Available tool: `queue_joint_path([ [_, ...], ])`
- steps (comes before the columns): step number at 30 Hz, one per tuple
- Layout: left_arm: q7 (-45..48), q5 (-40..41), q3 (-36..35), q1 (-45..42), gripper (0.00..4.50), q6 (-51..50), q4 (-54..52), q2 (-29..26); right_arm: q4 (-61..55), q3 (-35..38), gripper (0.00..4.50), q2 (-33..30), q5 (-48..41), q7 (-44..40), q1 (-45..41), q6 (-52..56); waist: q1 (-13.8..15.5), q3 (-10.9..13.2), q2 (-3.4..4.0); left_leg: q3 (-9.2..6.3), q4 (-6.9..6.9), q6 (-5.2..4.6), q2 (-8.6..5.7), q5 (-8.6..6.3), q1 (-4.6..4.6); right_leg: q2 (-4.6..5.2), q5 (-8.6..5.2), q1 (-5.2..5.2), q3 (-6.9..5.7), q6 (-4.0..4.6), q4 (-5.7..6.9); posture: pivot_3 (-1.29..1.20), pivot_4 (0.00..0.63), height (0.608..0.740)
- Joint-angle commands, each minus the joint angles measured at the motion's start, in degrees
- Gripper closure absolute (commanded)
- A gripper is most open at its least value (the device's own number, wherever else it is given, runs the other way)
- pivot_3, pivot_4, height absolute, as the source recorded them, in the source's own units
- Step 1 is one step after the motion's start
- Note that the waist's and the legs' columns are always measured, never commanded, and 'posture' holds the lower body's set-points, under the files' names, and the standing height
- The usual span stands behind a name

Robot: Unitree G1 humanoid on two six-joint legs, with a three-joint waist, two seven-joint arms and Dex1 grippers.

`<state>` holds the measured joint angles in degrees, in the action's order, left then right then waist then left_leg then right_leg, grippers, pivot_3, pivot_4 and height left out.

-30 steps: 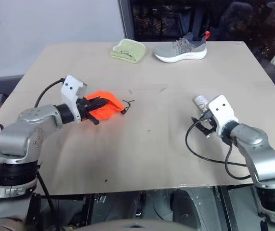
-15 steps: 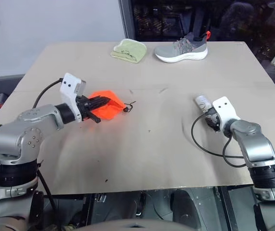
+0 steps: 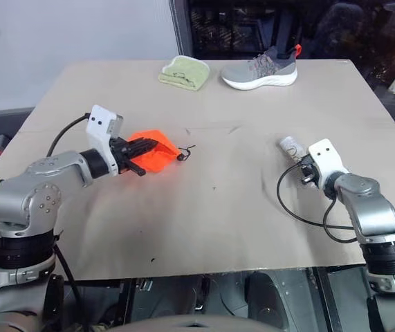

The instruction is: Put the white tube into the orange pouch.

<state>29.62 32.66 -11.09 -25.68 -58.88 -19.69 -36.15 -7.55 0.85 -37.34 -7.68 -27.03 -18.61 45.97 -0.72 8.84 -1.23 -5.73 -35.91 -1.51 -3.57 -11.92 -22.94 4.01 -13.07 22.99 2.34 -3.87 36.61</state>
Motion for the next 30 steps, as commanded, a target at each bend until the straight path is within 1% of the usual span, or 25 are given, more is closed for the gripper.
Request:
queue_joint_path([
  [1, -0.4, 1.0, -0.8, -1.2, 4.50, 0.1, -1.9, -0.1, -1.1, 0.4, 4.02, -0.2, 0.2, -0.3, 0.8, -0.4, 0.0, 0.0, 0.01, 0.00, 0.00, 0.00, 0.00, 0.00, 0.00, 0.00, 0.00, 0.00, 0.00, 0.00, 0.00, 0.00, 0.150, 0.740],
  [4, -0.5, 1.3, -0.9, -1.3, 4.50, 0.0, -1.9, -0.1, -2.5, 0.9, 4.02, -0.5, 0.4, -0.4, 1.1, -1.4, 0.0, 0.0, 0.01, 0.00, 0.00, 0.00, 0.01, 0.00, 0.00, -0.01, 0.00, 0.00, 0.00, 0.00, 0.00, 0.00, 0.150, 0.740],
  [6, -0.8, 1.6, -1.2, -1.6, 4.50, -0.4, -1.7, 0.2, -5.6, 1.5, 4.02, -1.4, -0.3, -2.0, 1.9, -2.7, 0.0, 0.0, 0.01, 0.00, 0.00, 0.00, 0.01, 0.00, -0.01, 0.00, 0.00, 0.01, 0.00, 0.00, -0.01, 0.00, 0.150, 0.740],
  [9, -1.9, 2.9, -2.5, -2.5, 4.50, -1.9, -1.1, 1.1, -17.8, 0.8, 4.02, -3.9, -4.8, -8.0, 4.2, -2.1, 0.1, 0.1, 0.07, -0.03, 0.02, 0.00, 0.00, 0.00, -0.07, 0.00, 0.00, 0.06, -0.01, 0.00, -0.01, 0.00, 0.150, 0.740],
  [12, -2.0, 4.0, -3.3, -2.8, 4.50, -2.9, -1.1, 1.1, -26.8, -3.7, 4.02, -4.2, -7.4, -10.6, 2.7, 1.0, -0.2, 0.1, 0.11, -0.02, 0.03, 0.00, 0.01, 0.00, -0.08, 0.00, 0.00, 0.08, -0.01, -0.01, -0.01, 0.00, 0.150, 0.740],
  [16, -1.6, 4.7, -3.8, -2.4, 4.50, -3.3, -1.9, -0.1, -31.8, -12.8, 4.02, -1.8, -7.4, -10.4, -4.1, 4.9, -0.4, 0.2, -0.05, -0.05, 0.03, 0.01, 0.11, -0.01, -0.04, -0.08, -0.01, 0.07, -0.04, -0.01, 0.00, 0.00, 0.150, 0.740],
  [19, 0.6, 6.1, -4.0, -1.4, 4.50, -3.3, -2.9, -2.0, -30.7, -18.9, 4.02, 2.3, -7.9, -10.9, -9.8, 5.9, -0.2, 0.2, -0.08, -0.05, 0.00, 0.02, 0.10, 0.00, -0.04, -0.08, -0.01, 0.07, -0.04, -0.01, 0.00, 0.00, 0.150, 0.740],
  [22, 2.4, 7.6, -3.8, -1.0, 4.50, -3.4, -3.1, -3.8, -25.1, -23.5, 4.02, 5.0, -5.3, -10.8, -13.8, 3.8, 0.1, 0.3, -0.12, -0.07, 0.00, 0.02, 0.06, 0.00, -0.06, -0.05, 0.00, 0.08, -0.05, 0.00, -0.03, 0.00, 0.150, 0.740],
  [27, 4.8, 7.9, -2.8, -0.1, 4.50, -2.3, -3.3, -6.4, -16.1, -28.0, 4.02, 8.6, -2.0, -11.3, -17.9, -0.7, 0.0, 0.3, -0.18, -0.15, 0.02, 0.02, -0.06, 0.00, -0.09, 0.05, 0.00, 0.10, -0.12, 0.01, -0.10, 0.00, 0.150, 0.740],
  [30, 4.9, 7.6, -2.2, 0.5, 4.50, -1.6, -3.9, -6.9, -12.4, -29.1, 4.02, 11.9, -1.7, -12.2, -20.4, -1.7, -0.2, 0.3, -0.17, -0.12, 0.14, 0.03, -0.04, 0.00, -0.09, 0.02, 0.01, 0.20, -0.06, 0.02, -0.07, 0.00, 0.150, 0.740],
])
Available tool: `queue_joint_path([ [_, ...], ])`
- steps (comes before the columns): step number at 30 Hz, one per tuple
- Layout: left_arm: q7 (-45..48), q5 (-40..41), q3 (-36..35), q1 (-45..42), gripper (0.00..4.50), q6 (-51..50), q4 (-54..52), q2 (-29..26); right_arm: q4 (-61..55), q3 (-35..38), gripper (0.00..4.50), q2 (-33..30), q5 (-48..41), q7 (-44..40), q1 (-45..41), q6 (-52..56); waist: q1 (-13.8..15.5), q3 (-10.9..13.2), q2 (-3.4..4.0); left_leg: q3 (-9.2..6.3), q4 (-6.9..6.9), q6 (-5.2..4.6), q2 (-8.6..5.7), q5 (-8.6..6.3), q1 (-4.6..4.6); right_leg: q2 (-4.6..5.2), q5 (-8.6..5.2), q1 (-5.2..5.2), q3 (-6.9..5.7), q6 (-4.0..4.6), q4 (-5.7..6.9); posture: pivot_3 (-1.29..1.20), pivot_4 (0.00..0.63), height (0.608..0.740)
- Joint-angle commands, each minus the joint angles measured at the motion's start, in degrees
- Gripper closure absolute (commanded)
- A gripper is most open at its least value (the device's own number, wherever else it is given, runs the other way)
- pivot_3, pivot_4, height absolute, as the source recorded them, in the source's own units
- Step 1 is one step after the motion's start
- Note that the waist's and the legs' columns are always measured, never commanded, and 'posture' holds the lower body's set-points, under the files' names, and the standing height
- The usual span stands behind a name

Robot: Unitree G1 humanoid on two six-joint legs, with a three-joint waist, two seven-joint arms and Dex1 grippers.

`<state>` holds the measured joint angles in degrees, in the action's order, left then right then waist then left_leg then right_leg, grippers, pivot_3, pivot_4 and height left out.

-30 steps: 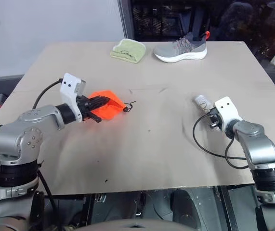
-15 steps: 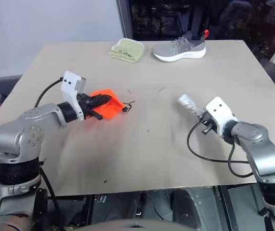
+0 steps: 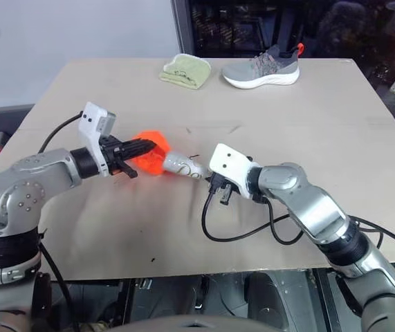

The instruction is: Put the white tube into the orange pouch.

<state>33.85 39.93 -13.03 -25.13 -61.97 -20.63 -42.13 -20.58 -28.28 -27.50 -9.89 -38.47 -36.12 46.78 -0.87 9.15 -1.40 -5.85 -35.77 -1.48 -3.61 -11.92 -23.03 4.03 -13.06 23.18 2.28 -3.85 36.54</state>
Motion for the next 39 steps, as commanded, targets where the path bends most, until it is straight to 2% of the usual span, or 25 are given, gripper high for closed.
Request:
queue_joint_path([
  [1, 0.5, 0.5, -0.3, 0.1, 4.50, 1.4, -3.2, -0.8, 1.4, -0.5, 4.02, 2.6, 1.0, -1.0, -3.4, -3.0, -0.1, 0.0, 0.00, 0.01, 0.05, 0.01, 0.02, 0.01, 0.00, -0.02, 0.00, 0.02, 0.02, 0.01, 0.03, 0.00, 0.150, 0.740],
  [9, -1.2, -0.8, 0.6, -2.8, 4.50, 1.5, 0.6, 0.0, 1.3, -0.1, 4.02, 2.0, 0.1, -7.7, -3.9, -6.0, 0.2, 0.0, -0.02, -0.02, 0.11, 0.03, -0.06, 0.01, -0.27, 0.03, 0.01, 0.36, 0.01, 0.00, 0.11, 0.00, 0.150, 0.740],
  [12, 0.4, 0.2, 1.4, -2.9, 4.50, 1.4, -0.1, -0.8, 5.5, -0.4, 4.02, 4.3, 1.5, -6.1, -5.7, -5.5, -0.1, 0.0, -0.02, -0.06, -0.07, 0.12, -0.06, 0.07, -0.57, 0.02, 0.02, 0.59, -0.02, 0.01, 0.22, 0.00, 0.150, 0.740],
  [17, 3.8, 2.3, 2.0, -0.5, 4.50, 0.6, -2.9, -2.6, 16.7, 1.9, 4.02, 11.8, 3.1, -0.5, -8.9, -4.7, -0.6, 0.0, -0.01, -0.06, -0.04, 0.33, 0.00, 0.20, -0.58, -0.04, 0.05, 0.66, -0.01, 0.06, 0.28, 0.00, 0.150, 0.740],
  [21, 6.1, 1.5, 3.3, 2.1, 4.50, 1.7, -4.6, -4.8, 18.5, 3.0, 4.02, 12.2, 3.9, 0.3, -9.3, -4.7, -0.6, 0.0, -0.01, -0.09, -0.03, 0.34, -0.08, 0.20, -0.68, 0.02, 0.05, 0.73, -0.02, 0.06, 0.26, 0.00, 0.150, 0.740],
  [24, 5.5, -0.3, 5.5, 2.2, 4.50, 3.6, -4.6, -4.5, 16.9, 2.2, 4.02, 12.4, 3.0, -1.5, -9.3, -5.5, -0.4, 0.0, -0.01, -0.09, -0.03, 0.34, -0.12, 0.20, -0.70, 0.05, 0.05, 0.74, -0.02, 0.06, 0.22, 0.00, 0.150, 0.740],
  [29, 2.3, -2.5, 9.0, 0.9, 4.50, 5.4, -5.8, -1.0, 19.9, -4.8, 4.02, 13.2, 7.9, -4.7, -11.3, -13.0, -0.3, 0.0, -0.01, -0.11, -0.02, 0.33, -0.08, 0.20, -0.66, 0.00, 0.05, 0.73, -0.04, 0.06, 0.28, 0.00, 0.150, 0.740],
  [35, 0.3, -1.6, 8.1, 3.6, 4.50, 4.2, -9.9, 0.1, 30.6, -4.9, 4.02, 18.8, 10.6, -5.1, -16.8, -19.5, -1.4, 0.0, -0.01, -0.11, -0.03, 0.36, -0.08, 0.22, -0.65, -0.02, 0.06, 0.74, -0.02, 0.07, 0.31, 0.00, 0.150, 0.740],
  [39, -0.9, -1.1, 6.8, 4.3, 4.50, 3.7, -11.3, 0.1, 30.0, -8.1, 4.02, 15.5, 13.7, -11.4, -16.9, -28.1, -1.3, 0.0, -0.01, -0.13, -0.01, 0.36, -0.10, 0.21, -0.68, 0.00, 0.06, 0.75, -0.04, 0.06, 0.26, 0.00, 0.150, 0.740],
])
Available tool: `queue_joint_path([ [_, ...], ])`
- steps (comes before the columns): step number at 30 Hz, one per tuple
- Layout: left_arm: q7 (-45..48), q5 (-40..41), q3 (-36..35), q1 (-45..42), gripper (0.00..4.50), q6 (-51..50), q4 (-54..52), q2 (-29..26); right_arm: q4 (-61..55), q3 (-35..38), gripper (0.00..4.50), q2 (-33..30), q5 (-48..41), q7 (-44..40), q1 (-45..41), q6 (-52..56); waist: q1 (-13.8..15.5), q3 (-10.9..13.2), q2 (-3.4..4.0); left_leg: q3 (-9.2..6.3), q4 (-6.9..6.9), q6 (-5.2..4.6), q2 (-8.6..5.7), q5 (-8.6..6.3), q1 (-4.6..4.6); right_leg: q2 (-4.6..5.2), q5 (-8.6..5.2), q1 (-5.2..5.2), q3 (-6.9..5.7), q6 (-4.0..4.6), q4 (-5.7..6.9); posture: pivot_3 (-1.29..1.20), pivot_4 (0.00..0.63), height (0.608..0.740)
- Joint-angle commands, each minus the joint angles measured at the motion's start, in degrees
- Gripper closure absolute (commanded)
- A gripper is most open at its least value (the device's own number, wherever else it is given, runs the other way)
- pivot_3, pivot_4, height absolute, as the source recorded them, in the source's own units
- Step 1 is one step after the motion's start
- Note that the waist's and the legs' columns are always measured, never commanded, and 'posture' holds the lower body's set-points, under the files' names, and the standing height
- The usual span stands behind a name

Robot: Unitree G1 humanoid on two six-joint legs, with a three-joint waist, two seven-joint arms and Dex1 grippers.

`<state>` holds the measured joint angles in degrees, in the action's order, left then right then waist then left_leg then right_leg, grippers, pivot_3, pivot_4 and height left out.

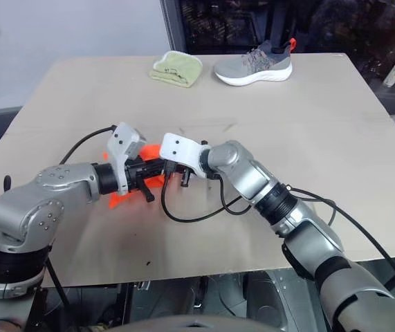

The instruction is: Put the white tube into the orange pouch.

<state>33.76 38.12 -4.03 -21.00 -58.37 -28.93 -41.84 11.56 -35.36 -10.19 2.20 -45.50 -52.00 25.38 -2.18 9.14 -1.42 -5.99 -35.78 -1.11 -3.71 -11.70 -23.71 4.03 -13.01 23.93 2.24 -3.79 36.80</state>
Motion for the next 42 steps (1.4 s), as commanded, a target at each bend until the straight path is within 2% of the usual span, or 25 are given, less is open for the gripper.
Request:
queue_joint_path([
  [1, -0.8, 0.6, -2.6, 0.4, 4.50, 0.1, -2.9, -0.5, -2.4, -0.8, 4.02, -2.8, 2.0, -5.3, -0.9, -8.2, 0.0, 0.0, 0.00, 0.00, 0.00, 0.00, -0.01, 0.00, -0.02, 0.00, 0.00, 0.00, -0.01, 0.00, -0.02, 0.00, 0.150, 0.740],
  [4, -1.1, 0.3, -3.2, 1.2, 4.50, 0.2, -2.5, -1.2, -2.3, -1.5, 4.02, -6.9, 5.4, -7.6, -1.0, -15.5, 0.0, 0.0, 0.00, 0.00, -0.02, 0.00, -0.02, 0.00, -0.01, 0.01, 0.00, -0.01, -0.01, -0.01, 0.00, 0.00, 0.150, 0.740],
  [7, -1.5, 0.5, -3.3, 1.8, 4.50, 0.4, -2.7, -0.8, -1.6, -1.8, 4.02, -7.9, 8.8, -7.0, -1.8, -20.1, 0.0, 0.0, 0.00, -0.01, -0.02, 0.01, 0.00, 0.00, 0.03, -0.01, 0.00, -0.01, -0.03, 0.00, 0.04, 0.00, 0.150, 0.740],
  [11, -2.7, 0.7, -3.2, 1.9, 4.50, 0.3, -2.8, 0.6, 1.2, -3.0, 4.02, -4.6, 13.6, -4.1, -2.9, -23.1, -0.4, 0.0, 0.00, 0.02, -0.01, 0.07, 0.06, 0.04, 0.06, -0.08, 0.01, 0.01, 0.03, 0.01, 0.10, 0.00, 0.150, 0.740],
  [16, -2.8, 1.0, -3.3, 2.2, 4.50, 0.3, -3.1, 0.9, 5.4, -1.0, 4.02, 3.7, 10.1, -5.3, -2.0, -22.9, -0.2, 0.0, -0.02, -0.03, 0.01, 0.10, 0.09, 0.06, 0.05, -0.10, 0.02, 0.00, 0.01, 0.03, 0.09, 0.00, 0.150, 0.740],
  [19, -2.4, 1.1, -3.5, 2.7, 4.50, 0.4, -3.4, 0.6, 9.0, 0.7, 2.99, 6.6, 9.2, -4.9, -2.5, -24.1, -0.1, 0.0, -0.02, -0.03, -0.01, 0.10, 0.04, 0.06, 0.06, -0.07, 0.02, -0.02, 0.01, 0.03, 0.08, 0.00, 0.150, 0.740],
  [22, -0.6, 1.5, -5.7, 4.1, 4.50, 1.5, -2.1, 0.0, 3.9, 4.1, 1.63, 4.1, 6.6, -6.5, -0.1, -22.7, 0.0, 0.0, -0.02, -0.12, -0.02, 0.11, 0.03, 0.06, 0.05, -0.06, 0.02, -0.01, -0.05, 0.04, 0.09, 0.00, 0.150, 0.740],
  [24, 1.9, 2.6, -8.1, 5.8, 4.50, 2.5, -0.4, -0.9, -2.2, 6.7, 1.63, -0.3, 4.0, -9.5, 2.4, -19.8, 0.3, 0.0, 0.00, -0.19, -0.02, 0.11, 0.02, 0.06, 0.04, -0.05, 0.02, -0.02, -0.12, 0.04, 0.07, 0.00, 0.150, 0.740],
  [29, 7.7, 2.0, -11.4, 7.8, 4.50, 7.0, 5.5, -4.0, -14.9, 15.1, 1.63, -5.7, -7.3, -13.5, 7.6, -2.9, 0.2, 0.0, 0.00, -0.23, -0.02, 0.10, 0.02, 0.06, 0.03, -0.04, 0.02, -0.06, -0.16, 0.04, 0.06, 0.00, 0.150, 0.740],
  [31, 10.0, 1.3, -11.6, 7.9, 4.50, 9.1, 7.5, -5.1, -14.9, 16.9, 1.63, -6.0, -7.0, -10.4, 8.6, -0.4, 0.0, 0.0, 0.01, -0.31, 0.00, 0.02, 0.09, 0.01, 0.04, -0.09, 0.04, -0.07, -0.26, 0.08, 0.06, 0.00, 0.150, 0.740],
  [33, 11.2, 1.7, -11.8, 7.7, 4.50, 9.8, 8.7, -5.6, -13.3, 15.3, 1.63, -6.2, -3.7, -7.6, 9.0, -2.1, -0.2, 0.0, 0.02, -0.27, 0.09, 0.02, 0.15, 0.01, 0.12, -0.15, 0.11, -0.07, -0.23, 0.20, 0.07, 0.00, 0.150, 0.740],
  [35, 11.8, 1.7, -11.8, 7.4, 4.50, 10.4, 9.3, -5.8, -11.7, 13.0, 1.63, -4.8, -1.5, -5.4, 9.1, -3.7, -0.2, 0.0, 0.01, -0.24, 0.15, 0.09, 0.17, 0.06, 0.16, -0.15, 0.13, -0.07, -0.22, 0.23, 0.07, 0.00, 0.150, 0.740],
  [42, 12.9, 2.3, -12.0, 6.4, 4.50, 11.0, 9.1, -5.9, -1.8, 10.8, 1.63, 6.2, 0.4, 1.7, 6.7, -6.8, -0.2, 0.0, 0.01, -0.21, 0.21, 0.31, 0.26, 0.19, 0.12, -0.26, 0.16, 0.00, -0.17, 0.27, 0.06, 0.00, 0.150, 0.740],
])
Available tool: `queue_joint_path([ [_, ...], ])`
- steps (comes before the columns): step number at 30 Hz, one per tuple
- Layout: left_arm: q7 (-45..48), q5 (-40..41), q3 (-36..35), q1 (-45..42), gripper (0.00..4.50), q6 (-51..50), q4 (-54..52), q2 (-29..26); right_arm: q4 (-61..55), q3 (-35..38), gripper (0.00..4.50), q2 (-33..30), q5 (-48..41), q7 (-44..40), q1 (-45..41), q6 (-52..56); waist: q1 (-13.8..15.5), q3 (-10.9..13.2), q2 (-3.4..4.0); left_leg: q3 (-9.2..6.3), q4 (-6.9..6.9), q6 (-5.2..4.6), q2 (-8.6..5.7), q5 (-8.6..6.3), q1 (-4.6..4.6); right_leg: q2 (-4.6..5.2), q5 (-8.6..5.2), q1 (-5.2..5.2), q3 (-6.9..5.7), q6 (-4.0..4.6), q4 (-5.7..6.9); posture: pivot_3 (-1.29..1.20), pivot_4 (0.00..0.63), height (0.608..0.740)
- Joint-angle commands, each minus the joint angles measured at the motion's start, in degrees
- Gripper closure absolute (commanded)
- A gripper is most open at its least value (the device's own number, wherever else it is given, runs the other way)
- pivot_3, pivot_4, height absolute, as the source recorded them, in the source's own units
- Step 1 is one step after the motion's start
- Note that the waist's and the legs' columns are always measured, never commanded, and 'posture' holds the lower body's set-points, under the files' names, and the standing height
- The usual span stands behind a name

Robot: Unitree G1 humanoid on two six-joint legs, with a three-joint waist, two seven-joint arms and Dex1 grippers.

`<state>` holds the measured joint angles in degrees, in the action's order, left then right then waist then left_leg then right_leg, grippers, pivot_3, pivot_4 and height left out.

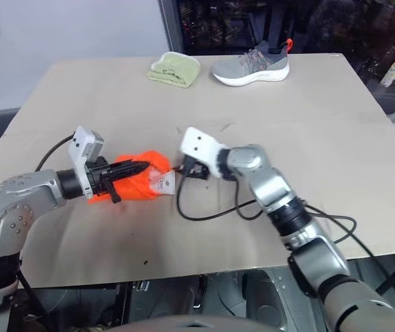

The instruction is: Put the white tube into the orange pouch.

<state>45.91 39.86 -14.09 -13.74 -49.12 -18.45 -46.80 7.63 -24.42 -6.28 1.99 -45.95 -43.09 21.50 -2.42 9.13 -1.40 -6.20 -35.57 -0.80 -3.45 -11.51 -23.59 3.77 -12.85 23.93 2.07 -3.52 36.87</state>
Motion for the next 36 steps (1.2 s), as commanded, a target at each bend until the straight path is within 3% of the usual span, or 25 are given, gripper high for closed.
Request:
queue_joint_path([
  [1, 1.0, 0.5, -1.8, -0.8, 4.50, 1.9, -1.6, -1.1, 3.3, -0.1, 1.63, 3.4, 0.4, 2.5, -2.6, -3.4, 0.0, 0.0, 0.00, 0.00, 0.00, 0.02, -0.01, 0.01, -0.01, 0.01, 0.00, 0.00, 0.00, 0.00, -0.01, 0.00, 0.150, 0.740],
  [6, 1.2, 1.2, -1.7, -0.3, 4.50, 2.2, -3.9, -0.9, 12.9, 0.7, 1.63, 8.0, 0.6, 5.2, -5.7, -6.8, 0.1, 0.0, -0.02, -0.01, 0.00, 0.02, -0.05, 0.01, -0.01, 0.04, 0.00, 0.00, -0.01, 0.00, -0.03, 0.00, 0.150, 0.740],
  [9, 0.8, 1.9, -2.0, 0.2, 4.50, 1.9, -5.2, -0.8, 17.7, 1.8, 2.49, 9.2, 0.4, 6.5, -6.9, -9.1, 0.1, 0.0, -0.02, -0.02, 0.03, 0.06, -0.03, 0.03, 0.02, 0.01, 0.01, -0.01, -0.01, 0.01, -0.01, 0.00, 0.150, 0.740],
  [13, 1.3, 5.3, -4.0, -0.8, 4.50, 0.9, -5.1, -0.3, 16.4, 5.4, 4.30, 8.4, -3.9, 3.3, -6.6, -5.0, 0.0, 0.0, -0.01, -0.04, 0.07, 0.07, -0.02, 0.04, -0.01, 0.00, 0.01, 0.02, -0.01, 0.01, -0.02, 0.00, 0.150, 0.740],
  [14, 1.7, 6.6, -4.2, -1.7, 4.50, 0.6, -5.0, -0.4, 16.6, 6.3, 4.46, 8.1, -4.5, 3.5, -6.9, -4.7, 0.0, 0.0, -0.01, -0.04, 0.07, 0.07, -0.02, 0.04, -0.01, -0.01, 0.01, 0.01, -0.01, 0.01, -0.03, 0.00, 0.150, 0.740],
  [17, 1.7, 10.1, -4.5, -5.4, 4.50, -1.2, -4.7, -1.0, 14.3, 10.2, 4.46, 6.4, -8.0, 2.9, -7.5, -0.2, 0.1, 0.0, -0.01, -0.09, 0.07, 0.07, -0.02, 0.04, -0.01, -0.03, 0.01, 0.00, -0.05, 0.01, -0.02, 0.00, 0.150, 0.740],
  [25, -2.2, 22.4, -7.2, -22.1, 4.50, -13.1, 8.5, -0.9, -2.0, 24.7, 4.46, -4.2, -27.5, 0.7, -17.5, 31.0, 0.1, 0.1, 0.04, -0.50, -0.18, -0.05, -0.06, -0.02, -0.15, -0.01, 0.02, -0.12, -0.46, 0.02, -0.02, 0.00, 0.150, 0.740],
  [30, -3.8, 9.0, 3.3, -26.5, 4.50, -6.1, 15.1, -0.7, 1.9, 29.1, 4.46, -9.7, -32.3, 2.8, -25.8, 41.5, 0.0, 0.1, 0.07, -0.41, -0.05, -0.04, -0.04, -0.01, -0.08, -0.04, 0.01, -0.06, -0.43, 0.03, 0.02, 0.00, 0.150, 0.740],
  [32, -4.4, 0.4, 10.1, -29.4, 4.50, 0.0, 18.3, 0.0, 4.6, 26.8, 4.46, -13.5, -30.5, 2.0, -27.7, 41.0, 0.2, 0.1, 0.06, -0.37, -0.04, -0.04, -0.07, 0.00, -0.10, -0.03, 0.02, -0.06, -0.41, 0.03, 0.00, 0.00, 0.150, 0.740],
  [36, -10.5, -7.5, 12.8, -37.4, 4.50, 5.6, 28.3, 4.8, 10.3, 23.0, 4.46, -17.8, -27.3, 0.7, -29.8, 37.4, 0.8, 0.1, 0.04, -0.35, -0.12, -0.05, -0.30, 0.02, -0.22, 0.19, 0.03, -0.05, -0.43, 0.01, -0.01, 0.00, 0.150, 0.740],
])
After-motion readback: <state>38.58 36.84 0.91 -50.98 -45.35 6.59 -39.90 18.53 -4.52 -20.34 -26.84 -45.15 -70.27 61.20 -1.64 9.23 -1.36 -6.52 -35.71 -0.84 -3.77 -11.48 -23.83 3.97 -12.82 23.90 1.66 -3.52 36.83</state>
